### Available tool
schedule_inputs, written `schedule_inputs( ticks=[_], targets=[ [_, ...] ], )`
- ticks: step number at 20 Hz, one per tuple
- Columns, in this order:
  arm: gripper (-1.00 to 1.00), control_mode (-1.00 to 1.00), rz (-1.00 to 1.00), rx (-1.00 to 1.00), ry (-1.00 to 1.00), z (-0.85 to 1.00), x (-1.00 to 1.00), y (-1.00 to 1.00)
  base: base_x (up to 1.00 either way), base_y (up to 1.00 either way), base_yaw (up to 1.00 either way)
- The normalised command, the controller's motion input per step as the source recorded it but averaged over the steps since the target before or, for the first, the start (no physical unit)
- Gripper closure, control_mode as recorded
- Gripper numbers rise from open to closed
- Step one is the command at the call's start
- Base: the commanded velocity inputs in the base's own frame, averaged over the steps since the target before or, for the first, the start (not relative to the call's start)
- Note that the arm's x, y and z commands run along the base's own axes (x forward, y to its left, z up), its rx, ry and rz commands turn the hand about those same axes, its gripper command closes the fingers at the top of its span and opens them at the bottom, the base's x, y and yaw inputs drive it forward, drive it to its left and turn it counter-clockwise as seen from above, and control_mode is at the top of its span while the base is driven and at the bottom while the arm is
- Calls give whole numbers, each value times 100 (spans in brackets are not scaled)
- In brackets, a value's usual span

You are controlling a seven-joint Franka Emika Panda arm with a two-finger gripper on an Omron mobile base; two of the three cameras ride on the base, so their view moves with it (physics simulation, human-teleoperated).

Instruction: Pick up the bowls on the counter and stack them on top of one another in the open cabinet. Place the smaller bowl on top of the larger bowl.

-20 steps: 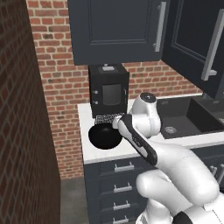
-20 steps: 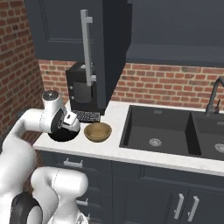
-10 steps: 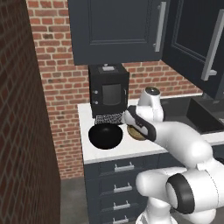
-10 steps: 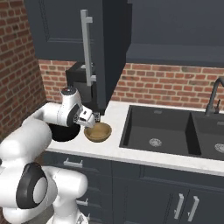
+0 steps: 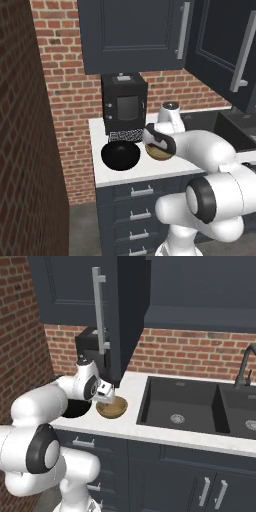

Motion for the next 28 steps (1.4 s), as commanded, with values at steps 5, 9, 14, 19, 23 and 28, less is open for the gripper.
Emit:
schedule_inputs(
  ticks=[5,9,14,19,23,28],
  targets=[
    [-100,-100,0,0,0,-18,12,-48,0,0,0],
    [-100,-100,-2,2,0,0,9,-55,0,0,0],
    [-100,-100,-3,2,0,-9,12,-39,0,0,0],
    [-100,-100,-2,0,0,-24,8,-5,0,0,0],
    [-100,-100,0,0,0,-27,3,0,0,0,0],
    [-100,-100,0,0,0,-27,9,0,0,0,0]
  ],
)
